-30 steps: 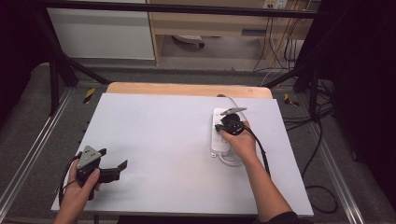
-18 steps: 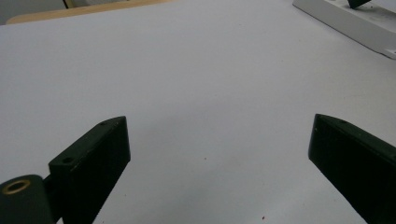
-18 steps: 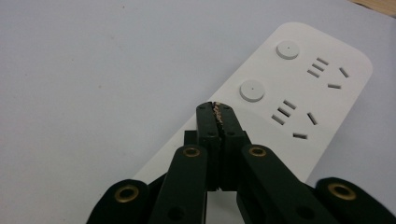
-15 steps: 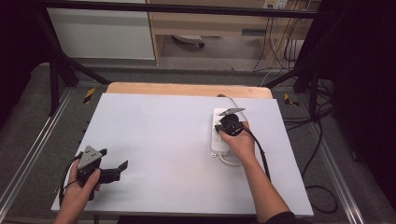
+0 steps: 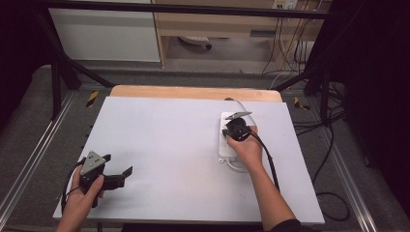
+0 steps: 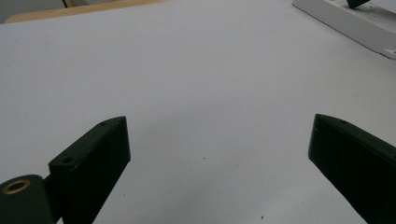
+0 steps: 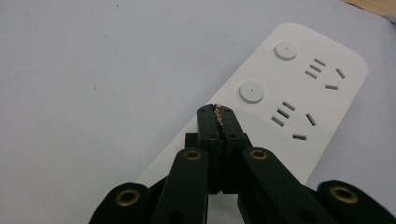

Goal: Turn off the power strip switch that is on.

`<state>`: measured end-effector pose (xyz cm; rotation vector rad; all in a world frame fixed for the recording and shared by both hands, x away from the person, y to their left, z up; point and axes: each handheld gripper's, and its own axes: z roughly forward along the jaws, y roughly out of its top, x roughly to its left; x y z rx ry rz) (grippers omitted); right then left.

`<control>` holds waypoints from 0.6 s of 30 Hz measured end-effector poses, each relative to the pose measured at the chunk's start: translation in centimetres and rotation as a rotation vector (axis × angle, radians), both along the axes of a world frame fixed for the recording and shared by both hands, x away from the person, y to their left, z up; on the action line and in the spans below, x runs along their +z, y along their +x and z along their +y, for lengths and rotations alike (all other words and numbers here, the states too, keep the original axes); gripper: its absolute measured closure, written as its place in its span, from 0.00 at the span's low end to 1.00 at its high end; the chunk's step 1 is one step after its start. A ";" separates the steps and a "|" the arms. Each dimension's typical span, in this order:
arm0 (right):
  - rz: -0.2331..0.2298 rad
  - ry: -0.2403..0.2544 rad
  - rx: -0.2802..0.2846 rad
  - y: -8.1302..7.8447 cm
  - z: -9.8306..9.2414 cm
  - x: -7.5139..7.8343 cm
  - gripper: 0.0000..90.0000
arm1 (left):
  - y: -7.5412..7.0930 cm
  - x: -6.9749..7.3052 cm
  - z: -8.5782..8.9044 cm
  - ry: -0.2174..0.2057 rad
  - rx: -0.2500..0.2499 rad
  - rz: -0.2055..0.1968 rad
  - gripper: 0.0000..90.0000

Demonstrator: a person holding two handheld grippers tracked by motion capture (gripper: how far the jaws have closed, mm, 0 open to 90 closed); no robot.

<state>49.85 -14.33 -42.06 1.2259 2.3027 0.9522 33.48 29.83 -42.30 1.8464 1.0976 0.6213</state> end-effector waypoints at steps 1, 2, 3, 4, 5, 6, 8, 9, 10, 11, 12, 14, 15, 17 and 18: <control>0.002 0.003 -0.003 0.0 0.0 0.0 1.00 | 0.0 0.0 0.0 -0.002 -0.003 0.002 0.06; 0.005 0.006 -0.003 0.0 0.0 0.0 1.00 | 0.0 0.0 0.0 -0.002 -0.003 0.003 0.06; 0.007 0.007 -0.004 0.0 -0.1 0.0 1.00 | 0.0 0.0 0.0 -0.003 -0.003 0.003 0.06; 0.006 0.006 -0.006 0.0 0.0 0.0 1.00 | 0.0 0.0 0.0 -0.004 -0.002 0.002 0.06; 0.003 0.003 -0.008 0.0 0.0 0.0 1.00 | 0.0 0.0 0.0 -0.001 0.000 0.000 0.06; 0.000 -0.005 -0.006 0.0 0.1 0.0 1.00 | 0.0 0.0 0.0 -0.001 0.000 0.001 0.06; 0.001 -0.010 -0.006 0.0 0.1 0.0 1.00 | 0.0 0.0 0.0 -0.005 -0.002 0.004 0.06; 0.004 -0.005 -0.007 0.0 0.1 0.1 1.00 | 0.0 0.0 0.0 -0.005 -0.002 0.004 0.06; 0.008 -0.002 -0.008 0.0 0.1 0.1 1.00 | 0.0 0.0 0.0 -0.003 -0.003 0.003 0.06; 0.010 0.002 -0.008 0.0 0.0 0.0 1.00 | 0.0 0.0 0.0 -0.003 -0.003 0.003 0.06; 0.012 0.006 -0.008 0.0 0.0 0.0 1.00 | 0.0 0.0 0.0 -0.003 -0.004 0.003 0.06; 0.012 0.005 -0.008 0.0 0.0 0.0 1.00 | 0.0 0.0 0.0 -0.001 -0.002 0.001 0.06; 0.012 0.003 -0.008 0.1 0.0 0.0 1.00 | 0.0 0.0 0.0 -0.001 -0.001 0.000 0.06; 0.012 -0.001 -0.009 0.1 0.1 0.0 1.00 | 0.0 0.0 0.0 -0.001 -0.002 0.000 0.06; 0.013 0.002 -0.009 0.1 0.0 0.0 1.00 | 0.0 0.0 0.0 -0.002 -0.003 0.000 0.06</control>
